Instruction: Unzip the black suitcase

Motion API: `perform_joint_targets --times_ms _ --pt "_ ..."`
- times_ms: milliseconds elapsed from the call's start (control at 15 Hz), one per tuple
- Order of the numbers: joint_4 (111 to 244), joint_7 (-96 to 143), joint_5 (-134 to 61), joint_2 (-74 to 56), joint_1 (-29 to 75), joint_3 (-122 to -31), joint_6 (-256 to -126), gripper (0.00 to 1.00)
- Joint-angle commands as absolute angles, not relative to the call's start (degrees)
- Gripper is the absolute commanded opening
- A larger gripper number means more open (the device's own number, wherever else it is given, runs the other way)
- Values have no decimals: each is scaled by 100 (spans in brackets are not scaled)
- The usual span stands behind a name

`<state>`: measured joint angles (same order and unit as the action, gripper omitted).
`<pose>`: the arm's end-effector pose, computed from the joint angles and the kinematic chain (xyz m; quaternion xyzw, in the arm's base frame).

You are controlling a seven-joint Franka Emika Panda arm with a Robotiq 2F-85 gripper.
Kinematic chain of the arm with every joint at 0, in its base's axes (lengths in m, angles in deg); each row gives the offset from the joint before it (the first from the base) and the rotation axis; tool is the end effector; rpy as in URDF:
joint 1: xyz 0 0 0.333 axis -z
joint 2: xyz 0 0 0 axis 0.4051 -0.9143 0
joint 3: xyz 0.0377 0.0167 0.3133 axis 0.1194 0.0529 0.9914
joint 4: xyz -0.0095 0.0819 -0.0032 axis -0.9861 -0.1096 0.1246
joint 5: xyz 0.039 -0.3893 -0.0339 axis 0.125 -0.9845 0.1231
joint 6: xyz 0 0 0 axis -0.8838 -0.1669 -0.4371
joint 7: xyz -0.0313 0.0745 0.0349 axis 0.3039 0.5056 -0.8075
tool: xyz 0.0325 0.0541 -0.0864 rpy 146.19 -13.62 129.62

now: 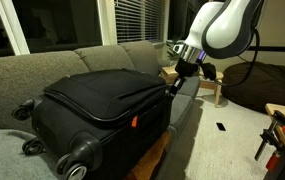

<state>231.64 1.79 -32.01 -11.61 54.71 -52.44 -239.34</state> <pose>0.4689 -0.0825 0.1877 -0.9848 -0.0236 -0.1715 0.0151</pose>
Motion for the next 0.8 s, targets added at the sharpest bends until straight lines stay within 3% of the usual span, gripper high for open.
perform_joint_targets --times_ms 0,733 --pt "23107 503 -3393 -967 4622 -5712 -23650 6" --pt "22925 762 -3605 -947 3042 -7008 -23320 6"
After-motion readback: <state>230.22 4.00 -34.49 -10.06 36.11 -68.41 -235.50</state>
